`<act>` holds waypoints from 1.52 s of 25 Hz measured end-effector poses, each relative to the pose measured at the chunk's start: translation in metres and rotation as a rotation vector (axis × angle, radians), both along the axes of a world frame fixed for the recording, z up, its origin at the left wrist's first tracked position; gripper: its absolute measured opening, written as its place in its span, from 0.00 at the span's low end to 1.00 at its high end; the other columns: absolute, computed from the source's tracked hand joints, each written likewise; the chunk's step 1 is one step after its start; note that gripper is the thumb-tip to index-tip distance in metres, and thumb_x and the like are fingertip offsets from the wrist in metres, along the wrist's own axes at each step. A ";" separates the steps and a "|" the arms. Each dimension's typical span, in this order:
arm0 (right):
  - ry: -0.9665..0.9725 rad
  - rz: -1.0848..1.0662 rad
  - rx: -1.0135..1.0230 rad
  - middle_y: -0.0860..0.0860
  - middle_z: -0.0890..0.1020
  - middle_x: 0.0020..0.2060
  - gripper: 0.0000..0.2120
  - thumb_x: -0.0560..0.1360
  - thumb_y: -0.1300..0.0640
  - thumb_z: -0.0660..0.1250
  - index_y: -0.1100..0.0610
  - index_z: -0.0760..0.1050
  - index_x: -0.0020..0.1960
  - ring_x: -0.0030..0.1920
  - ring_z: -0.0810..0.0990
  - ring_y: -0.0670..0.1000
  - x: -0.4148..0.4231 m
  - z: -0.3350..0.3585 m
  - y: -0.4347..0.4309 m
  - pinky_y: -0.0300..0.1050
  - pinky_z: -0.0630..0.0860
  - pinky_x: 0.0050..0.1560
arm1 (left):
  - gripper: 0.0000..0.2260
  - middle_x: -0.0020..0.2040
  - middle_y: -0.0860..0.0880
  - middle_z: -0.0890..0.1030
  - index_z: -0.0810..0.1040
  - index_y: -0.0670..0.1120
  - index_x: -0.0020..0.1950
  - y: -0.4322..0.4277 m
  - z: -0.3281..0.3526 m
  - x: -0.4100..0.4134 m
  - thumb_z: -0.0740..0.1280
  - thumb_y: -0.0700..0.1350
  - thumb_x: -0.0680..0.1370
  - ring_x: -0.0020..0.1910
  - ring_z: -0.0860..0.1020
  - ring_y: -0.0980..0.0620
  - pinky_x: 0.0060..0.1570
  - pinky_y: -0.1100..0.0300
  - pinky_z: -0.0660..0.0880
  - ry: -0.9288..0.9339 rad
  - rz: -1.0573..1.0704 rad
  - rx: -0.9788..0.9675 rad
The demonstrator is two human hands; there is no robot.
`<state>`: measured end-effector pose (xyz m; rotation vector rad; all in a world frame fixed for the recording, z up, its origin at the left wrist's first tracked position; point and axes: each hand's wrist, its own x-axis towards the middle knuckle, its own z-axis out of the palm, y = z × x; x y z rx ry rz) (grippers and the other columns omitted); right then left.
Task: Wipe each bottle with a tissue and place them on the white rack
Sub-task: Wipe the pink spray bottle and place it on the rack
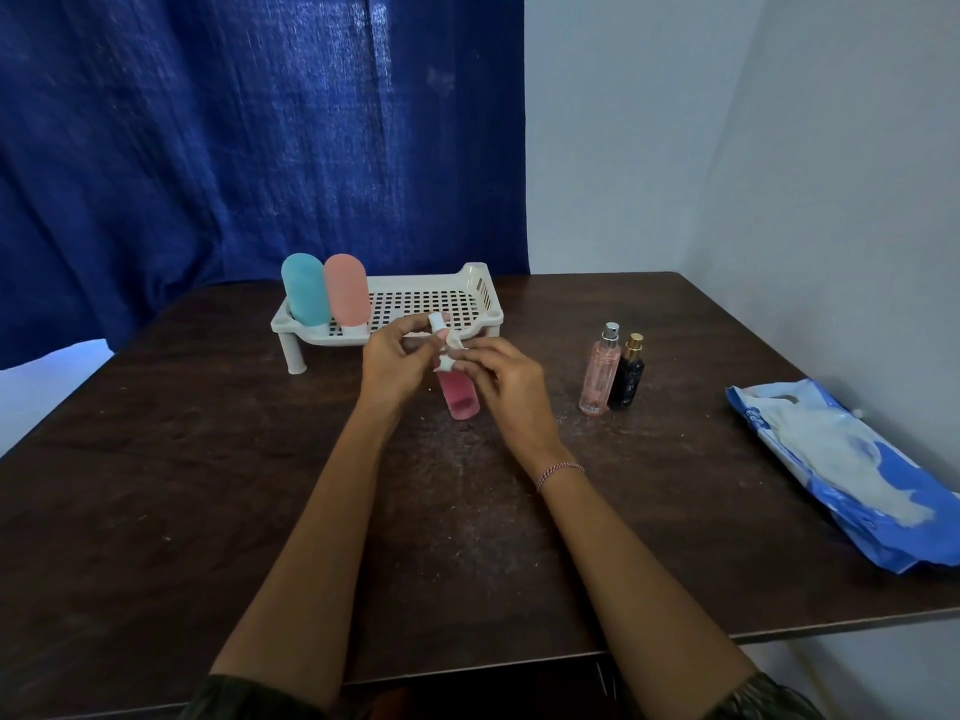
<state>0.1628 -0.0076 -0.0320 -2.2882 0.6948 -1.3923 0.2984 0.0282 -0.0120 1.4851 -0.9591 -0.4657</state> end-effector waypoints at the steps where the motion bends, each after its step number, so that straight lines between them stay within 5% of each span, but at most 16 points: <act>1: 0.003 0.018 0.002 0.55 0.77 0.51 0.09 0.73 0.65 0.68 0.62 0.80 0.53 0.52 0.71 0.37 0.001 0.000 0.002 0.29 0.70 0.58 | 0.18 0.51 0.48 0.81 0.74 0.41 0.66 0.000 0.000 0.001 0.69 0.42 0.76 0.43 0.80 0.56 0.40 0.67 0.77 0.033 0.000 0.003; 3: 0.033 0.042 0.019 0.55 0.76 0.49 0.08 0.71 0.67 0.69 0.63 0.81 0.50 0.47 0.72 0.37 0.000 -0.002 0.002 0.25 0.70 0.53 | 0.18 0.53 0.47 0.81 0.75 0.41 0.65 0.000 -0.001 0.003 0.69 0.41 0.76 0.45 0.81 0.55 0.47 0.62 0.79 0.093 0.001 0.000; 6: 0.163 -0.004 0.000 0.52 0.80 0.44 0.08 0.68 0.66 0.72 0.59 0.83 0.47 0.42 0.77 0.42 -0.004 -0.005 -0.003 0.38 0.78 0.48 | 0.18 0.59 0.44 0.80 0.75 0.42 0.66 -0.001 -0.002 0.008 0.68 0.41 0.76 0.53 0.80 0.50 0.55 0.53 0.78 0.180 -0.002 0.004; 12: 0.331 0.004 0.106 0.49 0.82 0.46 0.08 0.69 0.61 0.73 0.54 0.83 0.48 0.44 0.78 0.44 -0.012 -0.001 -0.006 0.42 0.77 0.51 | 0.17 0.62 0.42 0.76 0.72 0.43 0.67 0.000 -0.005 0.013 0.64 0.38 0.79 0.58 0.78 0.48 0.50 0.56 0.79 0.226 -0.002 0.008; 20: 0.080 -0.045 -0.110 0.53 0.78 0.48 0.10 0.71 0.66 0.69 0.61 0.81 0.52 0.50 0.76 0.46 0.000 -0.002 -0.001 0.36 0.75 0.54 | 0.16 0.60 0.48 0.76 0.73 0.45 0.66 0.002 -0.002 0.003 0.64 0.39 0.79 0.54 0.78 0.54 0.44 0.65 0.79 0.090 -0.141 -0.027; 26: 0.330 0.033 -0.104 0.52 0.75 0.45 0.10 0.69 0.61 0.72 0.60 0.81 0.51 0.46 0.74 0.49 0.001 -0.004 0.003 0.41 0.75 0.49 | 0.15 0.62 0.44 0.77 0.75 0.49 0.65 -0.002 -0.015 0.014 0.64 0.38 0.79 0.58 0.79 0.47 0.52 0.54 0.80 0.317 -0.028 -0.077; 32: 0.468 0.076 0.044 0.51 0.73 0.42 0.11 0.64 0.52 0.77 0.58 0.83 0.42 0.42 0.72 0.48 -0.008 -0.004 0.001 0.41 0.73 0.43 | 0.14 0.63 0.42 0.77 0.77 0.50 0.62 -0.004 -0.019 0.017 0.64 0.38 0.79 0.60 0.78 0.44 0.55 0.47 0.78 0.354 -0.021 -0.078; 38: 0.228 0.008 0.136 0.51 0.77 0.44 0.10 0.64 0.60 0.77 0.59 0.80 0.44 0.43 0.76 0.47 -0.009 -0.004 -0.003 0.41 0.76 0.47 | 0.14 0.63 0.43 0.76 0.76 0.46 0.64 -0.005 -0.018 0.016 0.63 0.36 0.79 0.58 0.79 0.47 0.53 0.49 0.80 0.371 0.018 -0.058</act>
